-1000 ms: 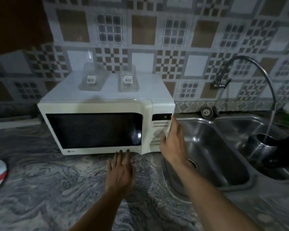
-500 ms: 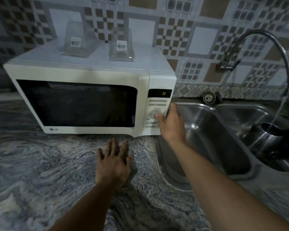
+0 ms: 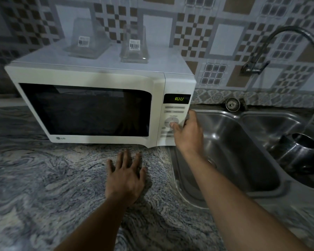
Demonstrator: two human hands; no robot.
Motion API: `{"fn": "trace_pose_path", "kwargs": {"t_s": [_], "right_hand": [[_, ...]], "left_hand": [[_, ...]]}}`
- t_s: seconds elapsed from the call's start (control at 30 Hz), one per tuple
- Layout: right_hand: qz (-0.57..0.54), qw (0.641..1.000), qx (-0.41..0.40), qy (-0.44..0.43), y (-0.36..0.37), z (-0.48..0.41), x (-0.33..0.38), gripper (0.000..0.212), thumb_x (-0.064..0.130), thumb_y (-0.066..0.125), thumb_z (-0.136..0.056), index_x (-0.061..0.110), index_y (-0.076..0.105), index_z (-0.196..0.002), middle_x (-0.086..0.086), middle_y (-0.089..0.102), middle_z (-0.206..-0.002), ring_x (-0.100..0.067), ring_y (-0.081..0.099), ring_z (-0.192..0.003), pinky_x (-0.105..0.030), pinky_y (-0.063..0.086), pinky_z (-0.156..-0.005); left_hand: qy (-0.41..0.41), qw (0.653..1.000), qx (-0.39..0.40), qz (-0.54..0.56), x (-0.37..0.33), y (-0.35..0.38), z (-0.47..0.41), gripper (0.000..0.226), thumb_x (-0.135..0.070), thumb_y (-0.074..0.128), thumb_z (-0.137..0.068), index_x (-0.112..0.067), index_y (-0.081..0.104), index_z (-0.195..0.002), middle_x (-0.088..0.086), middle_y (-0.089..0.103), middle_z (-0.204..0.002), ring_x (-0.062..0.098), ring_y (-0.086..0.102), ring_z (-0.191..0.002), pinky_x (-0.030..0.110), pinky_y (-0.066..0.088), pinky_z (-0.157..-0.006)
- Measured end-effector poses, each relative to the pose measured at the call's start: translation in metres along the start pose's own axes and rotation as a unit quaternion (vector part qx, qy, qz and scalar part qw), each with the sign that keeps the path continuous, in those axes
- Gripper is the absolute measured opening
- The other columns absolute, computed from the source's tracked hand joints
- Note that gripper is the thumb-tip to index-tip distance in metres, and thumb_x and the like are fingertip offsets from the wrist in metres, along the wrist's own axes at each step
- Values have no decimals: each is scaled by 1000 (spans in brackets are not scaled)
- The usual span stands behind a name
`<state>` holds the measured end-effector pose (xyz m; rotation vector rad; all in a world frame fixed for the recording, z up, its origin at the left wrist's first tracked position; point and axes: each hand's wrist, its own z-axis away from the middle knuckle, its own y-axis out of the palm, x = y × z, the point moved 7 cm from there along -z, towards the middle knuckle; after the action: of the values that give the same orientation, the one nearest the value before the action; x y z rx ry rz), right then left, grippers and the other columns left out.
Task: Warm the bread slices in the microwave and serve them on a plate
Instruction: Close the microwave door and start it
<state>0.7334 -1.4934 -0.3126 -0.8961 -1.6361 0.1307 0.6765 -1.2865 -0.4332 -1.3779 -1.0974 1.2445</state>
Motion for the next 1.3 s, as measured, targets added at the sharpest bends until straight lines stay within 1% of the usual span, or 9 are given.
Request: {"fn": "trace_pose_path", "kwargs": {"t_s": [0.1,0.2,0.37,0.8,0.9,1.03,1.1,1.17,1.3], "right_hand": [[-13,1000,8,-8,2,3,-4,43,27,73,-89,24,49,-124,4,64,-117,-9,64,-87,-26,50,-69],[-15,1000,21,-14,8,9,-12,54,18,75,-87,27,44,-130,4,62,-121,-15,65,-98,-34,56,-80],[-1,1000,8,-23,12,15,-18,65,11,73,-87,26,38,-139,-1,58,-130,-20,60,-110,-29,49,-88],[19,998,-24,-52,19,18,-25,55,24,68,-92,24,40,-139,0,58,-128,-19,60,-112,-42,56,-90],[28,1000,-1,-11,22,24,-29,73,33,66,-93,24,24,-152,-3,54,-137,-22,62,-113,-42,57,-89],[78,993,77,49,36,61,-41,92,31,60,-97,26,-9,-157,-6,21,-161,-28,44,-136,-42,48,-102],[137,982,129,26,47,80,-47,86,31,54,-100,23,-9,-158,-8,8,-165,-32,29,-146,-47,37,-114],[226,953,204,-18,57,101,-53,69,35,38,-105,15,0,-159,-11,-1,-166,-31,6,-153,-45,15,-123],[319,900,285,-85,68,129,-64,61,43,13,-106,18,-3,-159,-8,-15,-165,-21,-20,-151,-41,-9,-122]], "left_hand": [[2,1000,4,2,1,1,0,64,-59,6,-96,-36,-2,-155,6,-1,-165,25,-6,-152,56,-2,-119],[2,1000,3,9,1,2,-1,65,-60,5,-95,-37,-2,-155,6,-2,-165,24,-7,-152,56,-3,-119],[4,1000,-4,6,1,2,-1,67,-61,2,-93,-36,0,-155,7,0,-165,25,-6,-152,56,-2,-119],[2,1000,-4,9,2,4,-1,65,-62,2,-95,-37,-8,-154,5,-8,-164,23,-12,-151,55,-7,-119],[1,1000,-5,16,2,3,0,65,-62,3,-95,-37,-5,-155,5,-5,-165,22,-11,-151,54,-7,-119],[-2,1000,-3,18,1,1,1,64,-60,5,-95,-37,-3,-155,4,-3,-165,22,-10,-151,54,-7,-119],[-2,1000,-1,18,1,1,1,64,-58,7,-96,-36,-1,-155,4,-2,-165,22,-9,-151,55,-5,-119],[-1,1000,3,17,1,0,0,63,-55,7,-97,-33,-1,-156,4,-2,-165,22,-10,-151,58,-5,-118],[-3,1000,15,8,1,1,0,62,-54,4,-98,-32,-6,-155,3,-6,-165,24,-15,-150,62,-6,-116]]}}
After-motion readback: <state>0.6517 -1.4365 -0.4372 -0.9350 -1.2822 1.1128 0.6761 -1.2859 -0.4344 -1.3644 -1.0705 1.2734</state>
